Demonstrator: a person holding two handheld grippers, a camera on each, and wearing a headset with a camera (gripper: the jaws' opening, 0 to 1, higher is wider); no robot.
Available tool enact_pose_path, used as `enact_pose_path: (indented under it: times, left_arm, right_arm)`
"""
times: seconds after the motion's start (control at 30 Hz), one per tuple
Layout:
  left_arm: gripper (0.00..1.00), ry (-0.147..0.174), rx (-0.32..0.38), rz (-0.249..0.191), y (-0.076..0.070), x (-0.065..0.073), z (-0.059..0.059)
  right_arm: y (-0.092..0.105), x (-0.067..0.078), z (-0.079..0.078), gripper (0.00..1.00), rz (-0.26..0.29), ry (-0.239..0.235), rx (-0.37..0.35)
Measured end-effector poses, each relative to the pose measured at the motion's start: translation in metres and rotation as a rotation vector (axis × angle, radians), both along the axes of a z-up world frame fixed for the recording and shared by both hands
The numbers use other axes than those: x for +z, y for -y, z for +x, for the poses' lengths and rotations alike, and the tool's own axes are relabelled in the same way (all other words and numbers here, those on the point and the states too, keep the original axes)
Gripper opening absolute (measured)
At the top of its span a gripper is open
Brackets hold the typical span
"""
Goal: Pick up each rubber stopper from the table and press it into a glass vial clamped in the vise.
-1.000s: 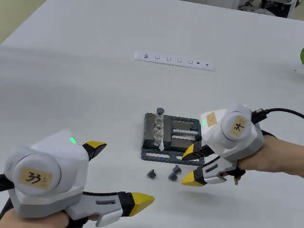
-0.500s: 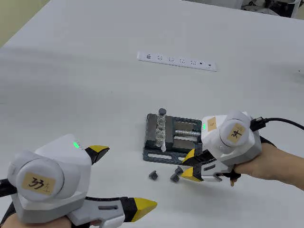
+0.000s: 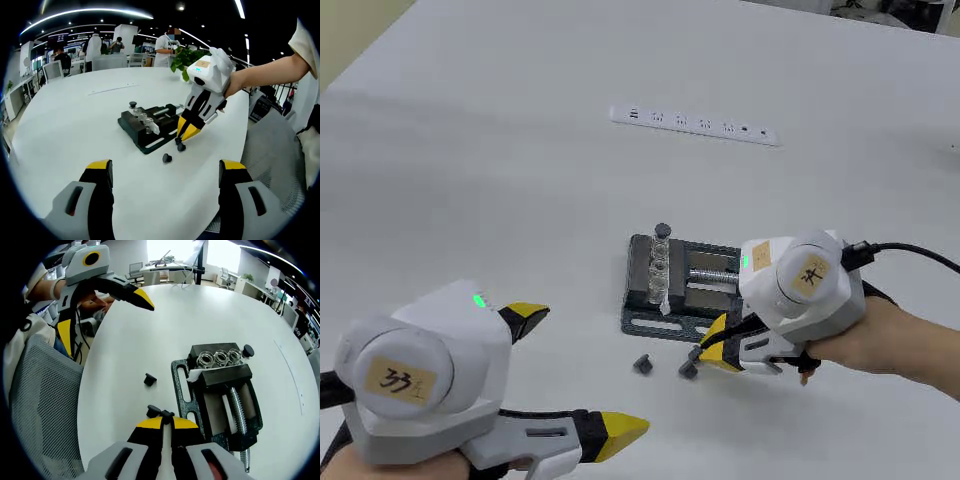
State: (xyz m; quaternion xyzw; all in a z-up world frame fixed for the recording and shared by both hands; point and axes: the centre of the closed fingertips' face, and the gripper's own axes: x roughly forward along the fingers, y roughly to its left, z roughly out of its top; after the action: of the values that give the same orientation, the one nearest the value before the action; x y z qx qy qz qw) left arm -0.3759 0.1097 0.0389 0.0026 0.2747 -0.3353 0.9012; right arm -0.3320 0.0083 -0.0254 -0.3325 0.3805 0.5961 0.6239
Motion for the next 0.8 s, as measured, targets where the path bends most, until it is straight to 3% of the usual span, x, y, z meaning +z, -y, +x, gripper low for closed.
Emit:
enact_pose_path:
  times: [0.27,0.6,0.8]
  left_arm:
    - [0.86,0.0,0.004,-0.003,0.001,0.0,0.0]
    - [0.86,-0.001,0.0,-0.01,0.002,0.0,0.002]
    - [0.84,-0.005,-0.002,-0.036,0.005,0.005,0.006]
  right_arm:
    - [0.002,0.0,0.001,0.0,0.001,-0.034,-0.057]
    - [0.002,0.001,0.0,0.0,0.02,-0.039,-0.063]
    - [0.003,0.016,0.005,0.0,0.035,0.022,-0.043]
